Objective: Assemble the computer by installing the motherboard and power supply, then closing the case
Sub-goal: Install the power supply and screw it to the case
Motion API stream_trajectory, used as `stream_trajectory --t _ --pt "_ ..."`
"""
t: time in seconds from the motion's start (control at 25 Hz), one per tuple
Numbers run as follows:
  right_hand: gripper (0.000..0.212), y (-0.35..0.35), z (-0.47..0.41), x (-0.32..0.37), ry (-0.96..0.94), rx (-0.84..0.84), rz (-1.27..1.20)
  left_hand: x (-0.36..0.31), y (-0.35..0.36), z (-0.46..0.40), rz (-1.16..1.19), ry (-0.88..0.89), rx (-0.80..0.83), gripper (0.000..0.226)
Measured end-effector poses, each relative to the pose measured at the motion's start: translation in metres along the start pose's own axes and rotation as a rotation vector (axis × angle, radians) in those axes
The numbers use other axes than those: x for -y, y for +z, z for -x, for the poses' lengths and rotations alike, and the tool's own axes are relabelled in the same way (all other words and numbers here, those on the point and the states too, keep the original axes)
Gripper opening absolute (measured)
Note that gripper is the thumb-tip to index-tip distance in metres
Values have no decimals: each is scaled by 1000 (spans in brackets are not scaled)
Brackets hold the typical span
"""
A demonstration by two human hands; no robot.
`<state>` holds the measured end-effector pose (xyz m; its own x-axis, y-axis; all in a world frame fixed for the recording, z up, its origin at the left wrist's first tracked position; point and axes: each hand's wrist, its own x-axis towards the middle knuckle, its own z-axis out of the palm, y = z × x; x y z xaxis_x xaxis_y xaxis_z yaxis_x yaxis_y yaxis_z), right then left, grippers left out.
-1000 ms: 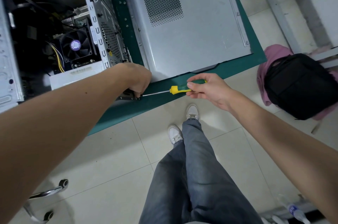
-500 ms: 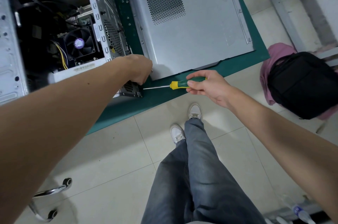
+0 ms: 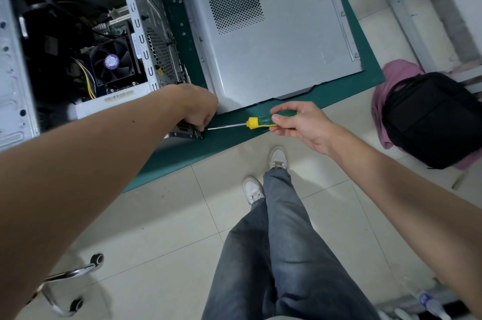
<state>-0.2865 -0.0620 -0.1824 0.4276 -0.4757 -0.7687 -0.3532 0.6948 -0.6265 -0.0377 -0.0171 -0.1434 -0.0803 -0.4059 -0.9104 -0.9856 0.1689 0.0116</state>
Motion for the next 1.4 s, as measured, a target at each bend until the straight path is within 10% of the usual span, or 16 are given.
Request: stream_trajectory --t 0.72,0.84,1.04,1.16,1.4 --pt "10 2 1 3 -89 10 190 -14 -11 18 -56 -35 9 4" --pt "14 3 2 5 -93 57 171 -15 -16 41 -62 -110 -269 9" --pt "16 8 5 13 -73 4 104 -15 32 93 471 -354 -1242 27" --pt "18 14 6 14 -74 -92 257 -16 55 96 823 -611 -1172 44" --pt "6 18 6 22 -128 -95 182 -8 60 83 881 -585 -1181 50"
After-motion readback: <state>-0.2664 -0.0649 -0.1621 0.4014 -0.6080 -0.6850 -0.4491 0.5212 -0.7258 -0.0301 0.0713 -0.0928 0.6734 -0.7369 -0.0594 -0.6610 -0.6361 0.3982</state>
